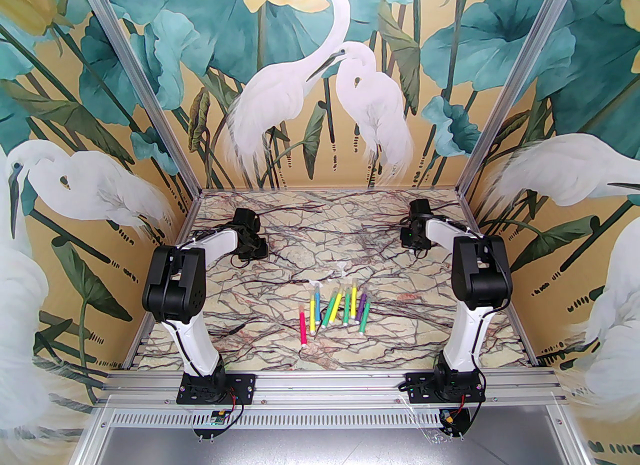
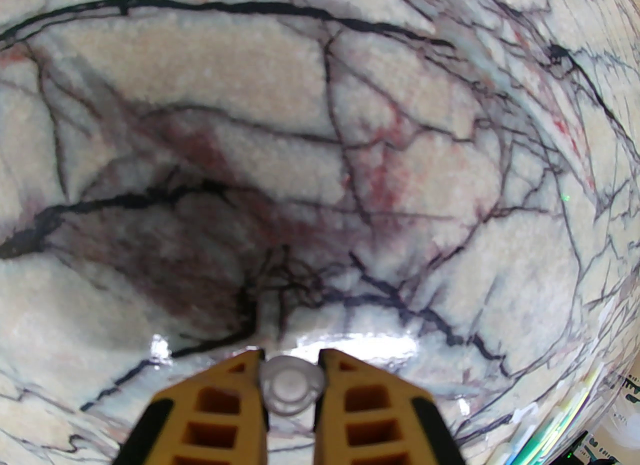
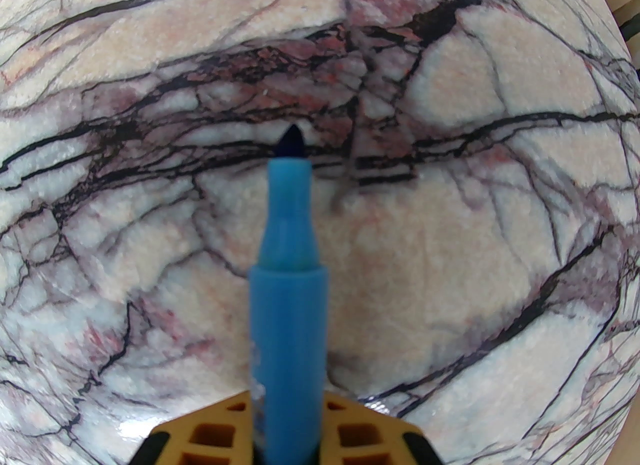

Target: Open the pen caps

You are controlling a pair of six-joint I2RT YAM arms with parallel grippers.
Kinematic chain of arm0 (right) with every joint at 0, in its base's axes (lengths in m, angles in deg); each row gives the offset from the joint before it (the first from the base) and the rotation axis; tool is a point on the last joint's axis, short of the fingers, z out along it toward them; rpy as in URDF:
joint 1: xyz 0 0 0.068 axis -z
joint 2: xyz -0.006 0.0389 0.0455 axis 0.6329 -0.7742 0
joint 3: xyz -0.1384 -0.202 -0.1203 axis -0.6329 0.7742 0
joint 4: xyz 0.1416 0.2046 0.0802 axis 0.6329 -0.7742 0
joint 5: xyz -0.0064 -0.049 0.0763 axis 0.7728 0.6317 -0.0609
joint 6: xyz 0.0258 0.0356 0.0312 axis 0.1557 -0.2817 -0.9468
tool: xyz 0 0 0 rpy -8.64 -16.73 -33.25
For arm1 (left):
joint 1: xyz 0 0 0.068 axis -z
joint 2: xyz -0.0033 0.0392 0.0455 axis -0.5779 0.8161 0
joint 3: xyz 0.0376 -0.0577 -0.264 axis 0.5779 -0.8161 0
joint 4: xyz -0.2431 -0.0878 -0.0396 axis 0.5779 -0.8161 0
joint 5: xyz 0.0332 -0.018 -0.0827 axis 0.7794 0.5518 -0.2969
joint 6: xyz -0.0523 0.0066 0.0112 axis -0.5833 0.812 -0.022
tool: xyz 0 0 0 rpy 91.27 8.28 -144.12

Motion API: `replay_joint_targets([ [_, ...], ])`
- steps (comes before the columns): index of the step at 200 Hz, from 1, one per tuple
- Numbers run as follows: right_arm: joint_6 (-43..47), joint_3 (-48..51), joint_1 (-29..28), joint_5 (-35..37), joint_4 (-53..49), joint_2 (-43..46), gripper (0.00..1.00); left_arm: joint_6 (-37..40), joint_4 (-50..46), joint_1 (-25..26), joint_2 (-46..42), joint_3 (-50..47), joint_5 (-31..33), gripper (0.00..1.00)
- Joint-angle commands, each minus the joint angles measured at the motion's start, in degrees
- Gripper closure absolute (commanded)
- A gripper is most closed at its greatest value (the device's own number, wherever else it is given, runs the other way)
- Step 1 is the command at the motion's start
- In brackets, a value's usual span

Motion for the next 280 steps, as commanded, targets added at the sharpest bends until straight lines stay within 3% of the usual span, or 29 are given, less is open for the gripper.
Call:
replay_joint_targets([
  [1,0.7,-1.3,0.5,0.0,-1.1,-1.7,0.79,1.3,-1.0,-0.4,0.9,1.6,-1.2,0.94],
  [65,0.9,-1.4,0.7,0.4,-1.3,-2.4,0.72,1.1,-1.6,-0.4,2.0,2.5,-0.9,0.86],
  [243,0.2,0.7,0.8,2.4,-0.6,0.9,0.69,1.4,-1.6,-0.4,1.8,1.6,-0.8,0.73],
  [280,0.2,1.6,0.1,5.9,-1.1,4.2,0.64,1.4,-0.9,-0.4,0.3,0.9,-1.8,0.65],
])
